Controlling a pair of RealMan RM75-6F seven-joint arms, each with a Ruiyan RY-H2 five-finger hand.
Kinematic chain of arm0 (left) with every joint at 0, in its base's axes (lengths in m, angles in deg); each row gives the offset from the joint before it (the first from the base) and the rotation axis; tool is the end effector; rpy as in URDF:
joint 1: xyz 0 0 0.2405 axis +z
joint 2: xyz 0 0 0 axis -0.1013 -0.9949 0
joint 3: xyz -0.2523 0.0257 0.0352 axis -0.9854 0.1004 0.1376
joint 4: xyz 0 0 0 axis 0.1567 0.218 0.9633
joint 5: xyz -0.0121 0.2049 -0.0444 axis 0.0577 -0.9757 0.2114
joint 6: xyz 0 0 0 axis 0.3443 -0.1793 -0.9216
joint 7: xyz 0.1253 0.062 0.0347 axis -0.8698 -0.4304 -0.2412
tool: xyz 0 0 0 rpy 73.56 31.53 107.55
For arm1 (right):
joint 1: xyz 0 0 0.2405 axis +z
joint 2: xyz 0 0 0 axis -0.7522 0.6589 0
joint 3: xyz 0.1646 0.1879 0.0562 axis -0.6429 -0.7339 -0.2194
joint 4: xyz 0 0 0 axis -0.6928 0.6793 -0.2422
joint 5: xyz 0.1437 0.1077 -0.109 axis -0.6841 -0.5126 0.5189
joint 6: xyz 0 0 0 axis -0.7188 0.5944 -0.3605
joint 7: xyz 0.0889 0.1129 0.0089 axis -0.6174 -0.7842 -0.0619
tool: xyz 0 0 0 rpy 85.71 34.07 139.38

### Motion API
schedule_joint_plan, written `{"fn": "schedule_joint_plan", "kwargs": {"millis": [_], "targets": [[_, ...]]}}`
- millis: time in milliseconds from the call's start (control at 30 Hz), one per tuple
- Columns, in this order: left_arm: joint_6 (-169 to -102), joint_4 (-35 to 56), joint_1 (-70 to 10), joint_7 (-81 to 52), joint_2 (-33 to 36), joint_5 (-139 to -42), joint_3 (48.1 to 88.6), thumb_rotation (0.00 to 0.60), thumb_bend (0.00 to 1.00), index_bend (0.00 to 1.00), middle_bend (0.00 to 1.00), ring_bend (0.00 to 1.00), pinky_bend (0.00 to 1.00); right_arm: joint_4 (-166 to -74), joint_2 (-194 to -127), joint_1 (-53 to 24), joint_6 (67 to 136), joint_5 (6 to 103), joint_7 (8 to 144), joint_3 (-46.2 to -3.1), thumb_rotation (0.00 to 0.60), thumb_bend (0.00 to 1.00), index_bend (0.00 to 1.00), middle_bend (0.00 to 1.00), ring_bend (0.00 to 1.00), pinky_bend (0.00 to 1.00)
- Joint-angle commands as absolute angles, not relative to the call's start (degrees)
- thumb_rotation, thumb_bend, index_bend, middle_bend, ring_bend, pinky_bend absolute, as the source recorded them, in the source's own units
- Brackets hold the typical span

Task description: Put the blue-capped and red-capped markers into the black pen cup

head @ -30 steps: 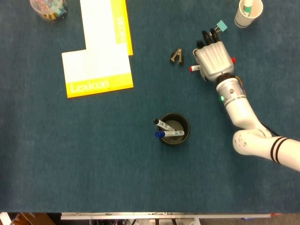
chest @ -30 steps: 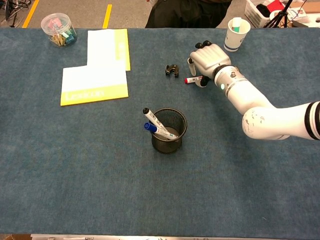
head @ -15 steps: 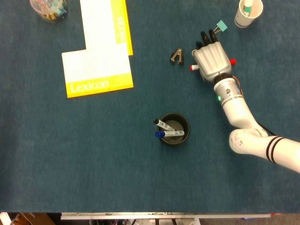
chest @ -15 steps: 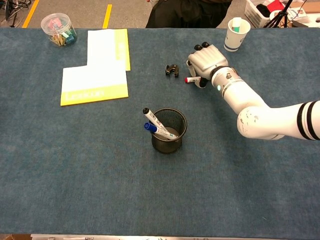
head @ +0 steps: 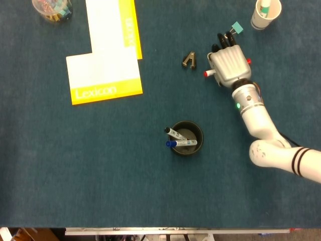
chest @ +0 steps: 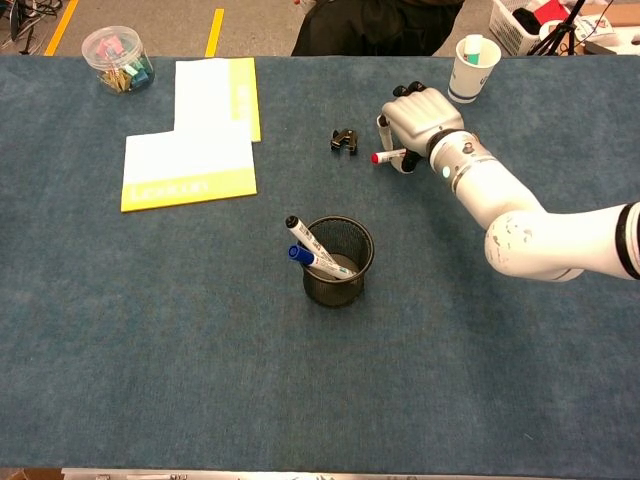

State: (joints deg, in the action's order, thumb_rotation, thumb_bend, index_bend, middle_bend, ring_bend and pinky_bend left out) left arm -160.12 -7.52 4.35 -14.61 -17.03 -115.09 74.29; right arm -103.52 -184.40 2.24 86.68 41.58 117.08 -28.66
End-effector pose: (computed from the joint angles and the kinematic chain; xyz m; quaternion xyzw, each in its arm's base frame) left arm -0.3241 0.1602 0.1642 -0.5757 -0.3823 -0.3799 0.6149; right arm -0.1451 -0.3947 -0.0849 0.7659 -0.3087 0.2472 0.5070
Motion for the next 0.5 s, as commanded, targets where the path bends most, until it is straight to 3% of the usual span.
{"fn": "schedule_joint_plan", "kwargs": {"millis": [33,500], "targets": [[-160.09,-7.61,4.25,-14.74,-17.06,-115.2,74.25,0.6,0.15,0.18,0.18,0.17,0.14,-111.92,-179.34,-0.04,89.17,44.86,112.19,-29.13,0.6,0.36,0.6,0.31,0.04,0.01],[-159.91,-8.73,3.8,-15.73,-17.05,-116.09,74.4,0.6,0.15,0.18,0.18,0.17,0.14,-146.71,-158.81,-9.29,90.3,55.82,86.55,-29.9,0.6,0.36,0.61,0.32,0.04,0.01]]}}
